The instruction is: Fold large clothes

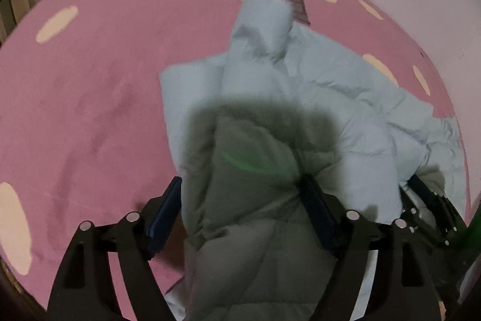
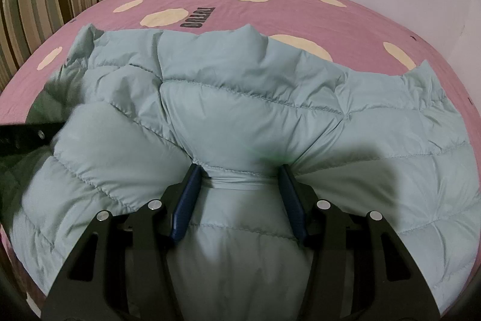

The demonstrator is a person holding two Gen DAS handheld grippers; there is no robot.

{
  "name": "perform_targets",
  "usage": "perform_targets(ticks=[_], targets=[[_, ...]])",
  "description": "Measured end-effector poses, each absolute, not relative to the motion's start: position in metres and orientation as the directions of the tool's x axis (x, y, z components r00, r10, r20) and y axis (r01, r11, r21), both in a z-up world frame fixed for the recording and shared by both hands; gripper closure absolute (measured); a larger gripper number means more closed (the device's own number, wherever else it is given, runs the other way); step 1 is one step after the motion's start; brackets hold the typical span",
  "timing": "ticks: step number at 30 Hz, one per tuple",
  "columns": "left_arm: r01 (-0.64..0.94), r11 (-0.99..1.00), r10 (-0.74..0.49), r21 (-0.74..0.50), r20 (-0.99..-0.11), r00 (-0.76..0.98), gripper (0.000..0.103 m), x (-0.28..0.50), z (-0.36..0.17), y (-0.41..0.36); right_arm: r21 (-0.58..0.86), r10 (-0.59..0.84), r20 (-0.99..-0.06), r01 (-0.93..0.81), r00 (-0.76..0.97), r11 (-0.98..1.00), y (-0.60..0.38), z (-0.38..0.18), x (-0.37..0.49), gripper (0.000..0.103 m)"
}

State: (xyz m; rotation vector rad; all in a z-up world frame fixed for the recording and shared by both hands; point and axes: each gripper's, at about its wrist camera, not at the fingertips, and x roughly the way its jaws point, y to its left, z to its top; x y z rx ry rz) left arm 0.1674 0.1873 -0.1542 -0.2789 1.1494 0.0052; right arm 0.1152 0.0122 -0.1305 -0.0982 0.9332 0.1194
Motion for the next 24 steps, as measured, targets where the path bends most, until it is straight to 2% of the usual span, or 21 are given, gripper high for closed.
perform_targets(ticks=[3, 8, 14, 17, 24], targets=[[-0.112, 0.974, -0.134, -0.198, -0.897, 0.421, 0.03, 0.167, -0.157, 0.182, -0.032, 0.059, -0.806, -0.144, 0.59, 0.989, 0.012, -0.131, 0.115, 0.05], [-0.055, 0.982, -0.139, -0.178, -0.896, 0.421, 0.056, 0.166, -0.158, 0.171, -0.033, 0.059, -0.805, -0.143, 0.591, 0.989, 0.012, -0.131, 0.115, 0.05], [-0.015, 0.988, -0.129, -0.151, -0.89, 0.437, 0.081, 0.164, -0.157, 0.161, -0.035, 0.056, -0.803, -0.141, 0.594, 0.989, 0.012, -0.131, 0.115, 0.05], [-0.007, 0.995, -0.09, -0.104, -0.888, 0.45, 0.089, 0.162, -0.152, 0.153, -0.033, 0.058, -0.803, -0.142, 0.593, 0.989, 0.011, -0.131, 0.115, 0.05], [-0.022, 1.0, 0.006, -0.006, -0.867, 0.498, 0.093, 0.153, -0.125, 0.135, -0.028, 0.06, -0.803, -0.138, 0.592, 0.99, 0.014, -0.131, 0.116, 0.05]])
